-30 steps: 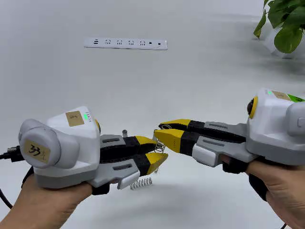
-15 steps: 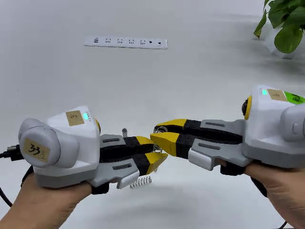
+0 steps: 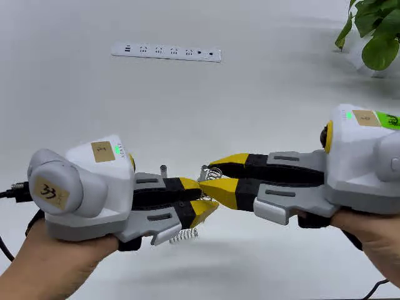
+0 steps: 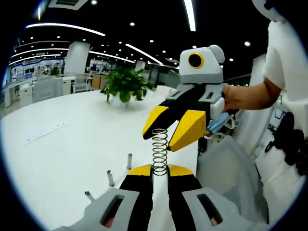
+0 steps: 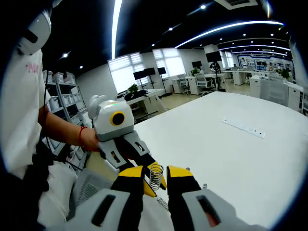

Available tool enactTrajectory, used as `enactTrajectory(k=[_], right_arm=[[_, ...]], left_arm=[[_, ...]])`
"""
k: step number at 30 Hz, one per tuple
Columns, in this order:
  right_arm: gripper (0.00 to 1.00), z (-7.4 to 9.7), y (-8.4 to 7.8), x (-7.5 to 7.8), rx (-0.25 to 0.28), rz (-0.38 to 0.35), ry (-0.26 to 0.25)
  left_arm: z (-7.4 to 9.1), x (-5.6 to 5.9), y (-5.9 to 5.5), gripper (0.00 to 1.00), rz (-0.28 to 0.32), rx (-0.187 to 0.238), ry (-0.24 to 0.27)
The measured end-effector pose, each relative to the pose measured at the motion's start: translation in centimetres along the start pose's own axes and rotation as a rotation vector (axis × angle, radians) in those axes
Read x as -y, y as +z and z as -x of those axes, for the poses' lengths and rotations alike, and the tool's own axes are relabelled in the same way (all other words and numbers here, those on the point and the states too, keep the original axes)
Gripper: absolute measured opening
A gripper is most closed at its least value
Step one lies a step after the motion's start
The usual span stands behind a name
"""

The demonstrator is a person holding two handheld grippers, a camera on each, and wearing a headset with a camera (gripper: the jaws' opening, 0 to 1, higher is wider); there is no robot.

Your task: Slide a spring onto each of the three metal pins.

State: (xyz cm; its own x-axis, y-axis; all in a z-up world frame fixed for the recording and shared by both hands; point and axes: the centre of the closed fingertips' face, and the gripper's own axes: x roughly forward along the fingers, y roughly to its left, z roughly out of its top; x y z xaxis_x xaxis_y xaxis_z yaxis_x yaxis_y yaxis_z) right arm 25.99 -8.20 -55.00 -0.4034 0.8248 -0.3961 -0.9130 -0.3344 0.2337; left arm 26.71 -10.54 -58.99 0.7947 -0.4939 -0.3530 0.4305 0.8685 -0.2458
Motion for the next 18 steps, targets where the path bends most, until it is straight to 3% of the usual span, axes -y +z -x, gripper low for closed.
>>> enactTrajectory(k=[2, 6, 11, 15, 18], right_arm=[[0.21, 0.3, -0.2, -0.2, -0.054, 0.039, 0.036], [0.22, 1.0, -0.5, -0.9, -0.195, 0.185, 0.137], [0.22, 0.8, -0.4, -1.1, -0.355, 0.347, 0.223], [0.22, 0.7, -1.4, -1.2, -0.494, 0.466, 0.323], [0.22, 0.5, -1.9, -1.7, -0.561, 0.532, 0.377]], left_arm=[[0.0, 0.0, -0.1, 0.10, -0.008, -0.005, -0.004], [0.0, 0.4, -0.2, 0.10, -0.029, -0.014, -0.018], [-0.2, 0.8, -0.4, 0.10, -0.049, -0.019, -0.036], [-0.3, 1.1, -0.5, 0.10, -0.065, -0.025, -0.042], [-0.3, 1.4, -0.8, 0.10, -0.072, -0.031, -0.049]])
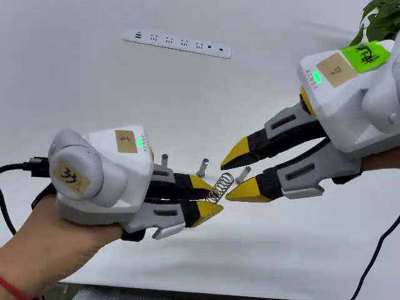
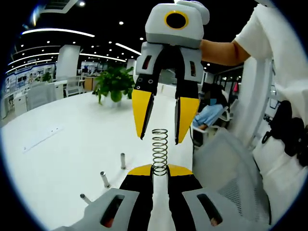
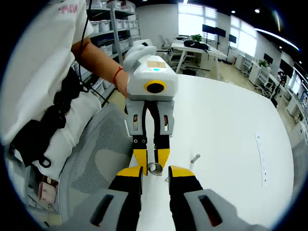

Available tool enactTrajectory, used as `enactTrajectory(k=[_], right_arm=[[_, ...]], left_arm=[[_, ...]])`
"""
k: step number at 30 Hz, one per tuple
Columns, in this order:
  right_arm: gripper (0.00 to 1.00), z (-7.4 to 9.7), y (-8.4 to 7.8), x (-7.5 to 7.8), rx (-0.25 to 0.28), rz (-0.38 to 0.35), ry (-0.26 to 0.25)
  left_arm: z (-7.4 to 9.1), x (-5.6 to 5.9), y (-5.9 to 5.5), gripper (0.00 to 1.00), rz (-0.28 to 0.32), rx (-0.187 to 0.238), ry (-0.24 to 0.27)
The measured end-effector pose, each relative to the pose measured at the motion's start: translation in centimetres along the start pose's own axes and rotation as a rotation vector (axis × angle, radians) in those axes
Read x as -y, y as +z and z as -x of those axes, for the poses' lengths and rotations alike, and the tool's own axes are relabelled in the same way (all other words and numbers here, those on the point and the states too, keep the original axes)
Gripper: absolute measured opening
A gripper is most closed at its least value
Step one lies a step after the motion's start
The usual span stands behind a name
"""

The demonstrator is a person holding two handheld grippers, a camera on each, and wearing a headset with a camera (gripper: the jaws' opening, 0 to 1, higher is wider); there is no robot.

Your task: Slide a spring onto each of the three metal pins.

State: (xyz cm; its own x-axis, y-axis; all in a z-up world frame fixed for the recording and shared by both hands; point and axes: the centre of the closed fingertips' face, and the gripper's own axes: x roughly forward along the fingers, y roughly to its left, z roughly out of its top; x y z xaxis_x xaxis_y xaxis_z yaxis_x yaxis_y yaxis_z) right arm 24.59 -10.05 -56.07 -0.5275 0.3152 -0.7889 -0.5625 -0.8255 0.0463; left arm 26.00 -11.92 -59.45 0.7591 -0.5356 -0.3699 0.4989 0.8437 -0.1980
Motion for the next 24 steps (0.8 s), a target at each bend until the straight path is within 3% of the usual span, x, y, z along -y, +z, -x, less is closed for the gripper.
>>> enactTrajectory(k=[4, 8, 17, 24], right_arm=[[0.20, -0.7, 0.0, -0.8, -0.064, 0.050, 0.076], [0.17, -1.2, -0.1, -1.0, -0.114, 0.099, 0.109], [0.13, -1.5, -0.3, -0.7, -0.171, 0.144, 0.148], [0.12, -1.6, -0.2, -0.4, -0.181, 0.159, 0.160]], left_arm=[[0.0, 0.3, -0.1, 0.10, -0.002, 0.004, -0.007], [0.1, 0.3, -0.1, 0.10, -0.005, 0.010, -0.006], [0.4, 0.0, 0.1, 0.10, 0.002, 0.036, -0.002], [0.7, -0.4, -0.1, 0.10, 0.005, 0.044, 0.003]])
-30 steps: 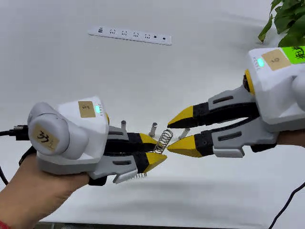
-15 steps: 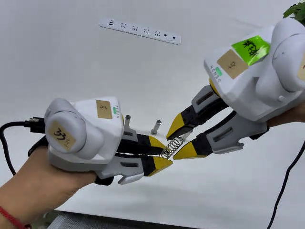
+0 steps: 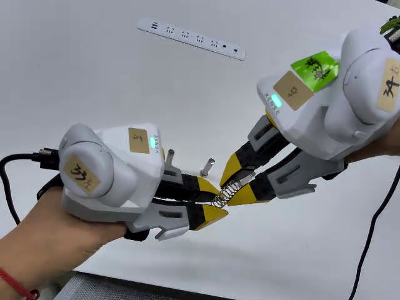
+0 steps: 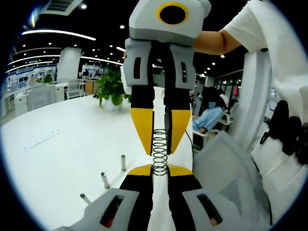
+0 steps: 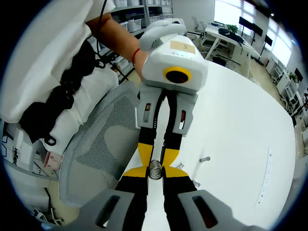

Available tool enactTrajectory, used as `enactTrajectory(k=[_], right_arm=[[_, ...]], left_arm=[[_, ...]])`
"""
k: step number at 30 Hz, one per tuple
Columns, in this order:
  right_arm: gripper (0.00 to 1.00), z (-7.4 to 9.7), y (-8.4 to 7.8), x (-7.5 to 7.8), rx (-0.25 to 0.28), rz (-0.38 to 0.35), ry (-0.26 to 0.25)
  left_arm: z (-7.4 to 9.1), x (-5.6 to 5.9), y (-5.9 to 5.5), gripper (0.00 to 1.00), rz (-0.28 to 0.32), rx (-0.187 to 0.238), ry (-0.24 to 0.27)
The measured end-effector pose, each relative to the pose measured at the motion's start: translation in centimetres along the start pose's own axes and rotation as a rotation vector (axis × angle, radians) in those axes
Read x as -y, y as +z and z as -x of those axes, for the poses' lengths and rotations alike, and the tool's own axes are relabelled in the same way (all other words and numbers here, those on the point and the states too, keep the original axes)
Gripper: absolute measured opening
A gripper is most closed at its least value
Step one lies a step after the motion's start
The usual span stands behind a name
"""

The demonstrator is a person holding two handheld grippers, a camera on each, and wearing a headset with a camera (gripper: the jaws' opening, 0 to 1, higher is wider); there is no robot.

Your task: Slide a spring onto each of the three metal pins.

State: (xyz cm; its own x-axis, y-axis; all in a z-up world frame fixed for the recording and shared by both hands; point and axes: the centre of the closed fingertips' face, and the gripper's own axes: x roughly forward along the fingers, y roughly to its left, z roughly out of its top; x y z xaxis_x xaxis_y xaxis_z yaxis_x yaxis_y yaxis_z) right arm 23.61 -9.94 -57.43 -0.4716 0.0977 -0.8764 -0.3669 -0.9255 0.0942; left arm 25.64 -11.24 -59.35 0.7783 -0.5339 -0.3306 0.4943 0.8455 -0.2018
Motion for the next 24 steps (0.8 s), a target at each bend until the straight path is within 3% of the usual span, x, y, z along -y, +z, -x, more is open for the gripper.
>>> enactTrajectory(k=[24], right_arm=[[0.12, -0.47, 0.33, -0.17, -0.003, 0.022, 0.009]], left_arm=[[-0.10, 0.18, -0.19, 0.11, 0.007, -0.004, -0.005]])
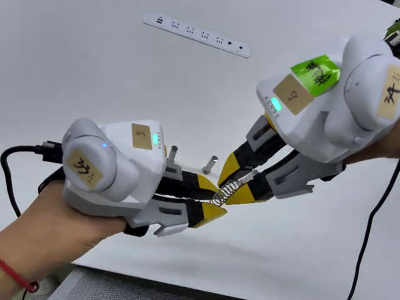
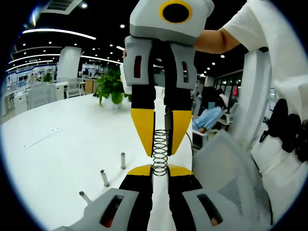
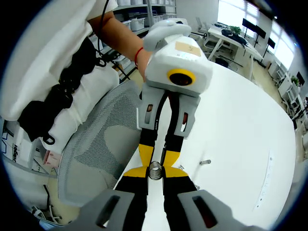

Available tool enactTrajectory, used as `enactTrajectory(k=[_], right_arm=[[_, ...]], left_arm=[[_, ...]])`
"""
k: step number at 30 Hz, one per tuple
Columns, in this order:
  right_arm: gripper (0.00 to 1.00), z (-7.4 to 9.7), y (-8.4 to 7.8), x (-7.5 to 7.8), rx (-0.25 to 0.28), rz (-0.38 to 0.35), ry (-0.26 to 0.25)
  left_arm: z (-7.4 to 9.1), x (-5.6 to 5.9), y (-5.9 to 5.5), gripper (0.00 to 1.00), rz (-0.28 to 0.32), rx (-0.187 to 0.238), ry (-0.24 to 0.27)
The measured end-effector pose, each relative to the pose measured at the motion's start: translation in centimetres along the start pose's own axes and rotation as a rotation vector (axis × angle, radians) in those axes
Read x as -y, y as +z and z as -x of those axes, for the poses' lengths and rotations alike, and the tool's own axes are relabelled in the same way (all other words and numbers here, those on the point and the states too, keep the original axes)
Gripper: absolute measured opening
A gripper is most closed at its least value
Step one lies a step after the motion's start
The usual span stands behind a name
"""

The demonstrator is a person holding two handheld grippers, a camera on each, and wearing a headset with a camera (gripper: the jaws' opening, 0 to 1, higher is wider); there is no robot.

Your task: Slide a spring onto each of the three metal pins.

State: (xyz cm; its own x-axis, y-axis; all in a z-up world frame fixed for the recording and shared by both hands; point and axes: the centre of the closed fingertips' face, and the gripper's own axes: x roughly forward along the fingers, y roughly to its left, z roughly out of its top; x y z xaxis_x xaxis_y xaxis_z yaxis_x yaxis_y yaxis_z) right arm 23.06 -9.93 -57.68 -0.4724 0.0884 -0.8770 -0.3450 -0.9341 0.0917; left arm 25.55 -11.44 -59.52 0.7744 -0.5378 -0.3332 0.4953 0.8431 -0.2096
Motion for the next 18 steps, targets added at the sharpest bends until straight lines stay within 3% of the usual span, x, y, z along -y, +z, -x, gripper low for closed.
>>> enactTrajectory(k=[10, 18], right_arm=[[0.12, -0.1, 0.1, 0.0, 0.000, -0.022, 0.005], [0.12, 0.7, 0.5, 1.4, 0.034, -0.061, -0.028]], left_arm=[[0.4, -0.4, 0.1, 0.17, 0.021, 0.025, 0.022], [2.4, -1.6, -1.3, 0.25, 0.037, 0.017, 0.080]])
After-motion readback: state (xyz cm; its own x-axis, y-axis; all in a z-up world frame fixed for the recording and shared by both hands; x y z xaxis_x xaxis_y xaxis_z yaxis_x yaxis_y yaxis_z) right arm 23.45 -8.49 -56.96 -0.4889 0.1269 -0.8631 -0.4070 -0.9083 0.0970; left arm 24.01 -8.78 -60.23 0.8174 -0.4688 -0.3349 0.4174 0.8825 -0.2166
